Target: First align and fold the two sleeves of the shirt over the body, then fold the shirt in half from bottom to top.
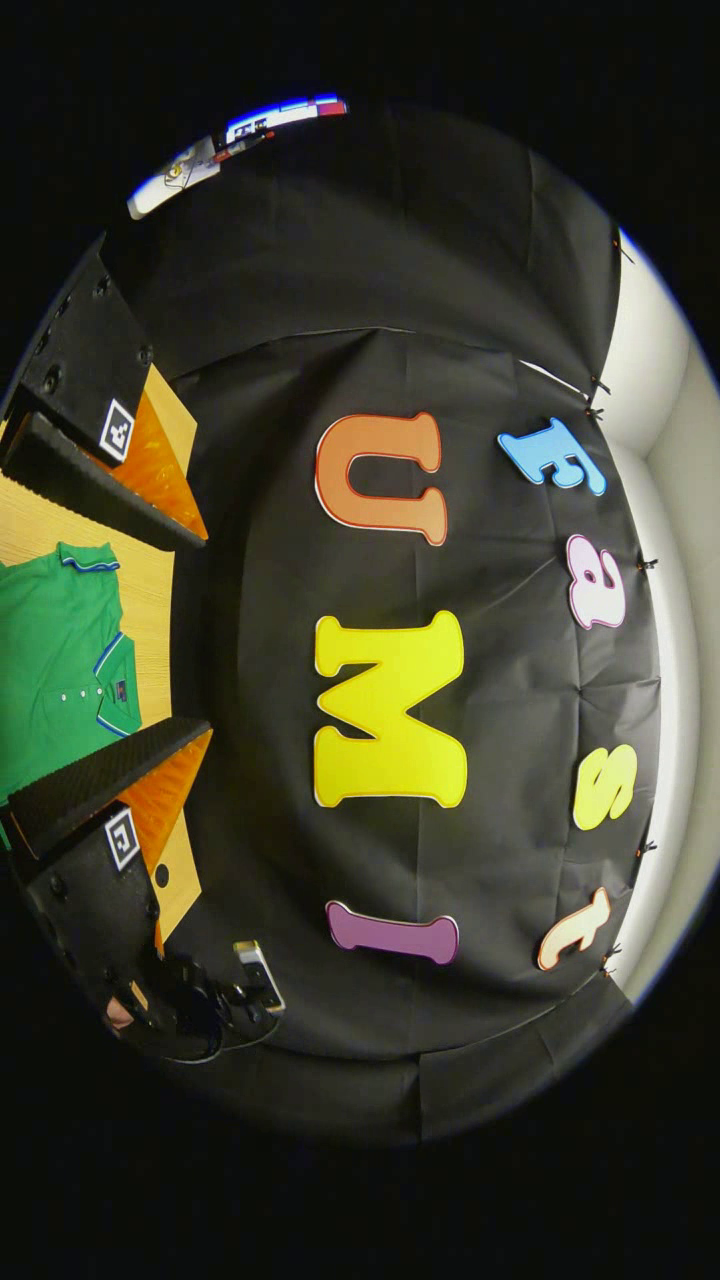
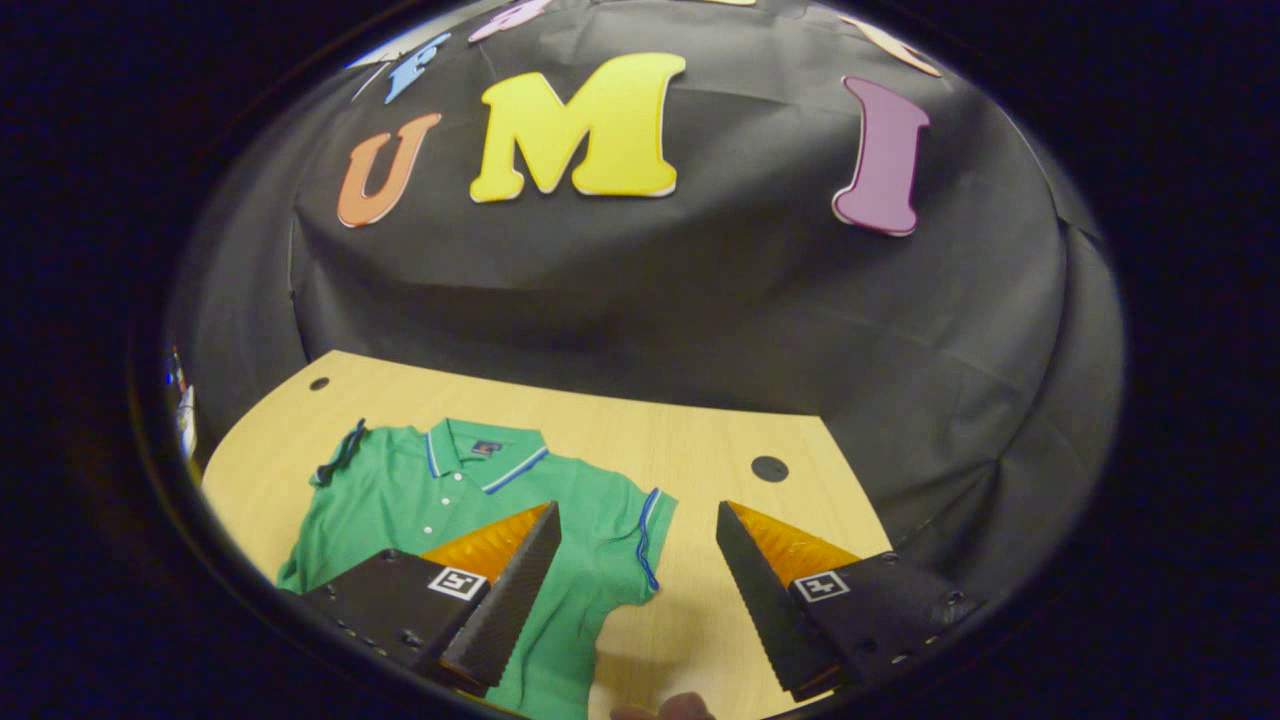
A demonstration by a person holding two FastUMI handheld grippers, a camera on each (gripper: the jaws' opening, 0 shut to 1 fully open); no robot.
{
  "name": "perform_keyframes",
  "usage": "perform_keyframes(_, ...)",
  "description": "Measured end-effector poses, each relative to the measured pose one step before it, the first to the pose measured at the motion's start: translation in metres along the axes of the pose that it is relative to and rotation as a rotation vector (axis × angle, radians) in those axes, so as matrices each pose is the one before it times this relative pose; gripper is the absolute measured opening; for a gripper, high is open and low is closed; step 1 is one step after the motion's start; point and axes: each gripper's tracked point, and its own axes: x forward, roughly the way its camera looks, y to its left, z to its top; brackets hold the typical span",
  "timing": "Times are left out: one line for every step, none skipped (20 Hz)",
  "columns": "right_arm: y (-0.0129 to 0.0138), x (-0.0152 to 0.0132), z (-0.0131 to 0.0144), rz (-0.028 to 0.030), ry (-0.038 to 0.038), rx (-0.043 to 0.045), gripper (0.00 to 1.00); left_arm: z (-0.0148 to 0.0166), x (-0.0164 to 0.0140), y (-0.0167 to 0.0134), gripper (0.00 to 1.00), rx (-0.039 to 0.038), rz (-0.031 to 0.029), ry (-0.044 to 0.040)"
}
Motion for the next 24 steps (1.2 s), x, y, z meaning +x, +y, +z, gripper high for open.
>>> perform_keyframes(-0.00098,0.01251,-0.00739,0.00273,0.01833,-0.00057,0.95,-0.00314,0.00363,0.00117,1.00,0.00495,0.00655,0.00873)
perform_keyframes(-0.00190,0.01226,-0.00897,0.00087,0.02229,-0.00143,0.95,-0.00372,0.00270,0.00010,1.00,0.00210,0.00789,0.01183)
perform_keyframes(-0.00037,0.01211,-0.00682,0.00224,0.02203,-0.00210,0.95,-0.00225,0.00275,0.00101,1.00,-0.00210,0.00777,0.01006)
perform_keyframes(-0.00198,0.01149,-0.00742,-0.00332,0.01973,-0.00099,0.95,-0.00072,0.00164,0.00047,1.00,-0.00401,0.00473,0.00465)
perform_keyframes(-0.00268,0.00951,-0.00568,-0.00403,0.02007,0.00096,0.95,-0.00146,0.00018,-0.00025,1.00,-0.00329,0.00283,0.00306)
perform_keyframes(-0.00280,0.00969,-0.00578,-0.00521,0.01524,-0.00274,0.95,-0.00111,0.00170,0.00112,1.00,0.00066,0.00563,0.00395)
perform_keyframes(-0.00327,0.00808,-0.00412,-0.00468,0.01228,0.00190,0.96,-0.00232,0.00169,0.00123,1.00,0.00255,0.00756,0.00725)
perform_keyframes(-0.00174,0.00733,-0.00483,0.00096,0.01433,0.00712,0.95,-0.00149,0.00167,0.00191,1.00,0.00214,0.00764,0.00781)
perform_keyframes(0.00076,0.00604,-0.00503,0.00805,0.01881,0.00668,0.94,-0.00176,0.00063,0.00138,1.00,0.00021,0.00616,0.00471)
perform_keyframes(-0.00003,0.00608,-0.00686,0.00618,0.01983,0.00603,0.93,-0.00134,0.00112,0.00099,1.00,-0.00193,0.00398,0.00598)
perform_keyframes(0.00130,0.00411,-0.00442,0.01252,0.01846,0.00309,0.89,-0.00177,0.00090,0.00106,1.00,-0.00188,0.00241,0.00617)
perform_keyframes(0.00072,0.00427,-0.00614,0.00821,0.01746,0.00288,0.87,-0.00340,0.00129,-0.00036,1.00,-0.00480,0.00263,0.00901)
perform_keyframes(0.00110,0.00322,-0.00401,0.01229,0.01429,0.00217,0.78,-0.00134,0.00058,0.00024,1.00,-0.00398,0.00212,0.00603)
perform_keyframes(0.00101,0.00370,-0.00298,0.00548,0.01203,0.00297,0.74,-0.00143,0.00085,-0.00040,1.00,-0.00371,0.00038,0.00568)
perform_keyframes(-0.00241,0.00344,-0.00277,-0.00808,0.00979,0.00636,0.67,-0.00099,0.00098,-0.00068,1.00,-0.00195,0.00054,0.00475)
perform_keyframes(-0.00132,0.00174,-0.00242,-0.00036,0.01063,0.01636,0.59,-0.00144,0.00111,-0.00099,1.00,0.00002,-0.00044,0.00509)
perform_keyframes(-0.00008,0.00089,-0.00265,0.00238,0.01612,0.02364,0.42,-0.00034,0.00076,0.00032,1.00,0.00297,-0.00127,0.00299)
perform_keyframes(-0.00235,0.00242,-0.00329,0.00140,0.01315,0.03009,0.26,-0.00004,0.00003,-0.00080,1.00,0.00216,-0.00286,0.00107)
perform_keyframes(0.00217,-0.00486,0.00246,0.02177,0.00942,0.03918,0.01,-0.00085,0.00080,-0.00125,1.00,-0.00011,-0.00546,0.00245)
perform_keyframes(0.00057,0.00461,-0.00429,0.01991,0.01458,0.02958,0.01,-0.00178,0.00194,-0.00111,1.00,-0.00037,-0.00406,0.00461)
perform_keyframes(-0.00213,-0.00071,0.00100,0.00094,-0.00140,0.01112,0.01,-0.00086,0.00034,-0.00140,1.00,-0.00101,-0.00374,0.00498)
perform_keyframes(0.00039,-0.00217,0.00403,0.00733,-0.00882,0.00839,0.00,-0.00059,-0.00029,-0.00127,1.00,-0.00224,-0.00542,0.00399)
perform_keyframes(0.00000,-0.00710,0.00436,0.00061,-0.00634,-0.00483,0.00,-0.00018,0.00032,-0.00162,1.00,-0.00025,-0.00471,0.00304)
perform_keyframes(0.00187,-0.00559,0.00347,0.00304,-0.01367,-0.00132,0.00,-0.00015,0.00075,-0.00064,1.00,0.00097,-0.00229,0.00065)
